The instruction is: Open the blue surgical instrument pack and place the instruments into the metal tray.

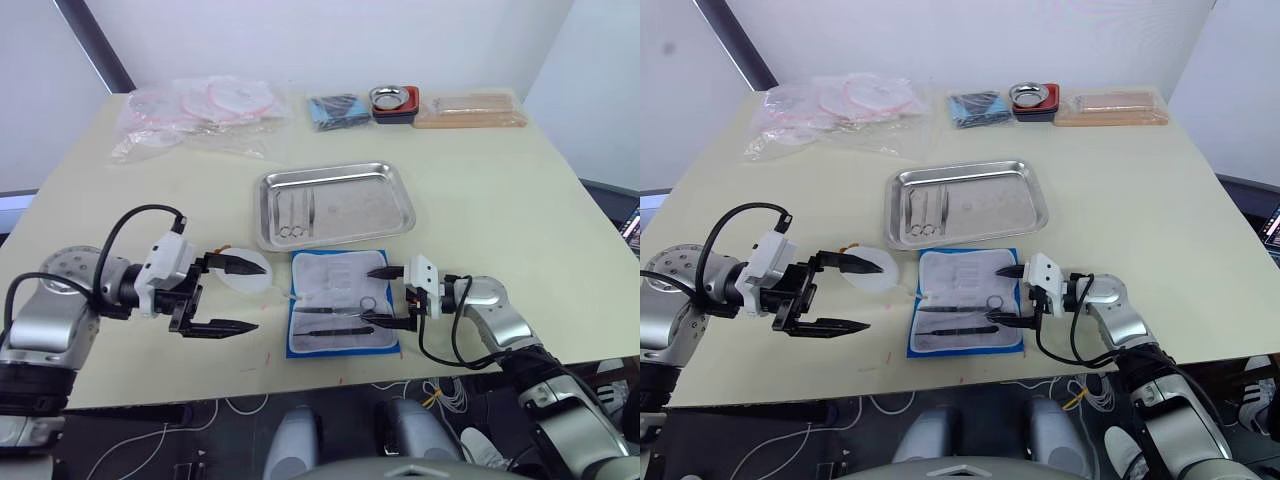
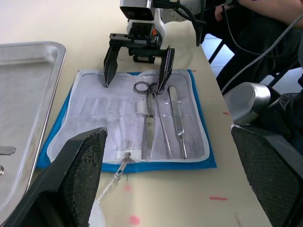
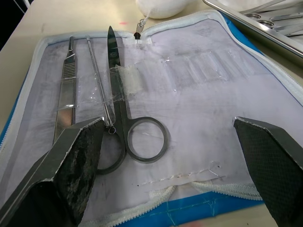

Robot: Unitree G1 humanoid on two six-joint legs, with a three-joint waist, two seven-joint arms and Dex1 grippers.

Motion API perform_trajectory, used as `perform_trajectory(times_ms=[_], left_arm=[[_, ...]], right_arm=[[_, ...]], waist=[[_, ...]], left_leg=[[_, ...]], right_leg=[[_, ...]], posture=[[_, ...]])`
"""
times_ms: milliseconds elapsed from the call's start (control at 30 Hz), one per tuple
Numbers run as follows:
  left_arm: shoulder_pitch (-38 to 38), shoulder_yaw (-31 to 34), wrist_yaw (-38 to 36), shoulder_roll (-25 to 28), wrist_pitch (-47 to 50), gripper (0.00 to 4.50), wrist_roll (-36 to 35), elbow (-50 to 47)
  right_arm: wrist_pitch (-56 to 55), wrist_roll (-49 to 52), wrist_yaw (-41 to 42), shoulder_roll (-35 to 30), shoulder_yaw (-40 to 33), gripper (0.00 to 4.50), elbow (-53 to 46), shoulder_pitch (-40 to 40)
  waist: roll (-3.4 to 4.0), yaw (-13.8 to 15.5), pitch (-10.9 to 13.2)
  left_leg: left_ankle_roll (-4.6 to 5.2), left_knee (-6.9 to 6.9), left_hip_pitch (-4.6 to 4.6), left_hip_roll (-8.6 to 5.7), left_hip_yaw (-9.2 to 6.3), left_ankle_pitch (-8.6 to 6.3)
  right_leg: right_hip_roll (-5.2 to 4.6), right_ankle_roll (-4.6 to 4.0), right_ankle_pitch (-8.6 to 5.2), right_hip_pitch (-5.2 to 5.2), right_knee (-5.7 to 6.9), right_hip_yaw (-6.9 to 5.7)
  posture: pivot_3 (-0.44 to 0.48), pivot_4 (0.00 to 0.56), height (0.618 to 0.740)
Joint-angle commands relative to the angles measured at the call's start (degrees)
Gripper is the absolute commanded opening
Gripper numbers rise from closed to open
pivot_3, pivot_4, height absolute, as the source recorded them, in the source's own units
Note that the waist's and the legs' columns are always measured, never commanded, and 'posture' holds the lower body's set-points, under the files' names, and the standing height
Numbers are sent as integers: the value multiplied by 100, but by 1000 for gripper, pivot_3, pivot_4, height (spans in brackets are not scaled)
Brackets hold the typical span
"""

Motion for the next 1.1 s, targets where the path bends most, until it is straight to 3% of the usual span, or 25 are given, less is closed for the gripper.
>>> perform_trajectory(times_ms=[33, 267, 500, 1100], left_arm=[[9, -34, -206, -153, -77, 4409, 41, -224], [-70, -171, -187, -453, -207, 4409, 253, -131], [-88, -208, -224, -659, -370, 4409, 388, -39], [247, -465, -19, -1386, -956, 4409, 759, 102]], right_arm=[[373, -599, -145, -148, 432, 4500, 490, 525], [441, -289, -177, -249, 155, 4500, -111, 615], [640, -79, -181, -289, 29, 4500, -800, 694], [1293, 1017, 35, -475, -560, 4500, -2388, 612]], waist=[[0, 0, 0], [11, 16, 13], [19, 35, 28], [73, 69, 148]], left_leg=[[0, 0, -1, 0, 0, 0], [0, -4, -20, -5, 14, 0], [1, 11, -112, -39, 15, 0], [0, 32, -148, -48, -7, 0]], right_leg=[[0, 0, 0, -1, 0, -1], [5, 0, 0, -7, 0, -8], [36, 14, 9, -73, 0, -18], [36, 26, 18, -85, 0, -68]], posture=[[0, 150, 740], [0, 150, 740], [0, 150, 740], [0, 150, 740]])
